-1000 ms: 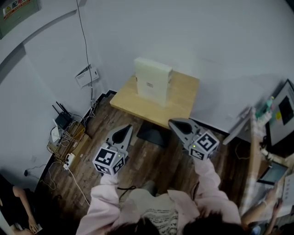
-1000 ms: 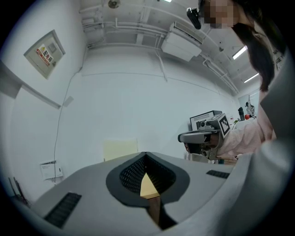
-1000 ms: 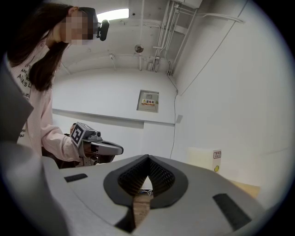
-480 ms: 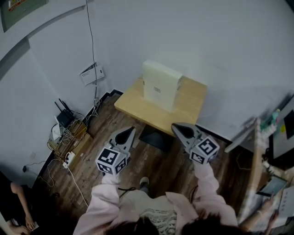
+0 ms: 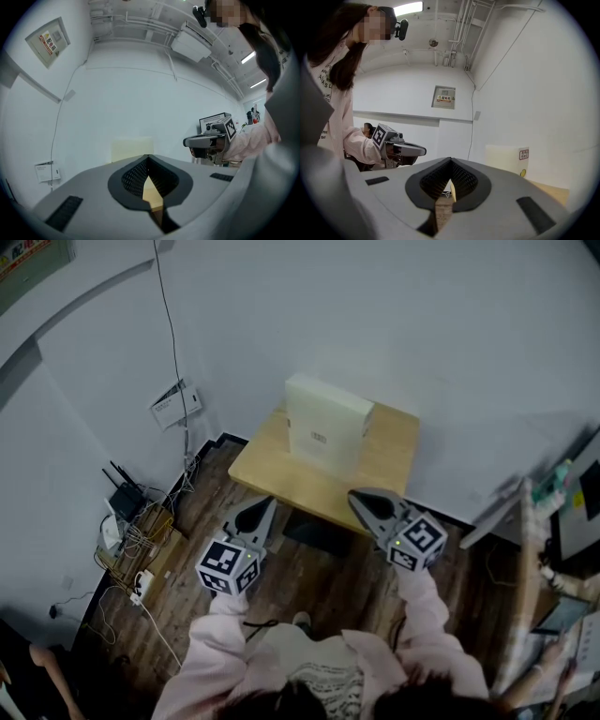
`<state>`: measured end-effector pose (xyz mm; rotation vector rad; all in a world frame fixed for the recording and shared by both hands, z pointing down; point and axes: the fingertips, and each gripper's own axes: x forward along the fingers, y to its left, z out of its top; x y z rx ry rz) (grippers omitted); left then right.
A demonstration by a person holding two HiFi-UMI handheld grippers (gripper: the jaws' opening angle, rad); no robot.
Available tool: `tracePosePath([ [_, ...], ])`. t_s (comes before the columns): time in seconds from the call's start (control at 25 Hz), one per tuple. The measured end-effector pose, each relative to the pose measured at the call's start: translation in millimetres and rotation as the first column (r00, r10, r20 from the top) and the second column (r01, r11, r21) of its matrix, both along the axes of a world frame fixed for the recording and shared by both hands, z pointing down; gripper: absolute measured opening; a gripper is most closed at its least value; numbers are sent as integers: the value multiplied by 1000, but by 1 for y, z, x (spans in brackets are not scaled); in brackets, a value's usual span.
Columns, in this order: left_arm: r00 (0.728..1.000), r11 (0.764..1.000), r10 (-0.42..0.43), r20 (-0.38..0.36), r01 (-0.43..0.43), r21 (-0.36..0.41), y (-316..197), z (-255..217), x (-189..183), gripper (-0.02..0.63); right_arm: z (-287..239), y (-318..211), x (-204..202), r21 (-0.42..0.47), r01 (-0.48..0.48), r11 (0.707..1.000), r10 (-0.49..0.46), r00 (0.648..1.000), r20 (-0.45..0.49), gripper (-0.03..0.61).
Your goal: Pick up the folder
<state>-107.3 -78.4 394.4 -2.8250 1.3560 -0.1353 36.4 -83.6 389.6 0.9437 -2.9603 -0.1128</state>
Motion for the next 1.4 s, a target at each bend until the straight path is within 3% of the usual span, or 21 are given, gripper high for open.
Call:
tracePosePath([
  [0.72, 996, 996, 87, -26, -87, -23, -68, 16, -10, -2, 13, -61, -17, -22, -74, 997, 74, 997, -2, -9],
  [1.4, 993, 993, 102, -55, -105, -57, -98, 37, -7, -2, 29, -89, -8, -52, -129, 990, 131, 991, 24, -9],
])
